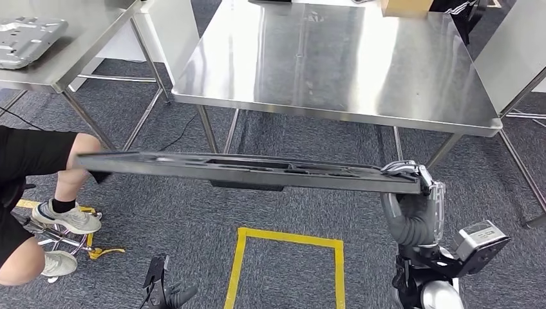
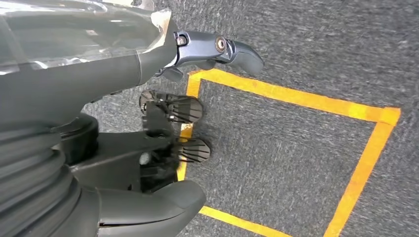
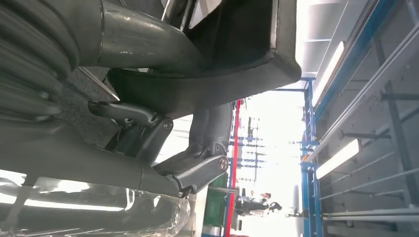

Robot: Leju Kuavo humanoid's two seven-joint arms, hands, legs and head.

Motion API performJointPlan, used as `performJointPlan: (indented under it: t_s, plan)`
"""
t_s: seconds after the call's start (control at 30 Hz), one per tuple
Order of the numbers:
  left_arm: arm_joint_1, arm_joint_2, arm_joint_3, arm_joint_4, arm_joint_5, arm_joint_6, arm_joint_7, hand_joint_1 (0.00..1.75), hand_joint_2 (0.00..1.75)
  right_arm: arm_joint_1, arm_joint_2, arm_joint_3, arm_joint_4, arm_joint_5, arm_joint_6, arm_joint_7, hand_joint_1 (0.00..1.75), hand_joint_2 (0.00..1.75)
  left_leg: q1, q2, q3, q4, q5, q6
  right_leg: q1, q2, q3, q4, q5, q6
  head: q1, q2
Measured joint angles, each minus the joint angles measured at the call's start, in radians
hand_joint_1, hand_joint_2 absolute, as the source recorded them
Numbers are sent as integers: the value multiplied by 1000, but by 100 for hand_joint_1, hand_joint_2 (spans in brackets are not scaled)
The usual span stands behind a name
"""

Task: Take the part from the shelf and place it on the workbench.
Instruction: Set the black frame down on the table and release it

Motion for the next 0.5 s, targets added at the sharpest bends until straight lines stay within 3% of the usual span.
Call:
performJointPlan:
  t_s: [0.07,0.1,0.17,0.2,0.27,0.37,0.43,0.5]
  plan:
    - [1,0,0,0,0,0,0,0,175,2,0,0,0,0,0,0,175,175,6,1,-67,74,-20,-8,0,1,11,0,-12,1,-1,0]
    - [2,0,0,0,0,0,0,0,175,2,0,0,0,0,0,0,175,175,8,2,-75,59,1,-10,0,2,20,0,-19,4,-2,0]
    - [2,1,0,0,1,0,-1,0,175,3,0,0,0,0,0,0,175,175,11,4,-39,-64,95,-6,-1,4,42,0,-36,9,-3,0]
    - [1,2,0,1,4,0,-2,0,175,2,0,0,1,0,0,0,175,175,10,5,-17,-124,129,-2,1,4,53,-1,-44,14,-2,0]
    - [0,2,0,3,10,1,-6,0,175,-1,0,0,1,0,0,0,175,175,2,5,9,-188,153,10,3,4,63,-5,-56,25,0,0]
    - [0,2,0,4,14,3,-16,0,175,-5,0,2,2,0,0,-1,175,175,-2,4,27,-199,153,32,3,4,65,11,-58,45,0,0]
    - [-2,1,0,3,14,5,-20,0,175,-9,-1,3,2,0,0,-1,175,175,1,3,43,-204,149,44,1,2,27,82,-65,49,2,0]
    - [-3,0,0,4,14,7,-21,0,175,-11,-2,5,2,0,-1,-1,175,175,2,2,53,-206,140,53,0,2,-59,211,-99,47,5,0]
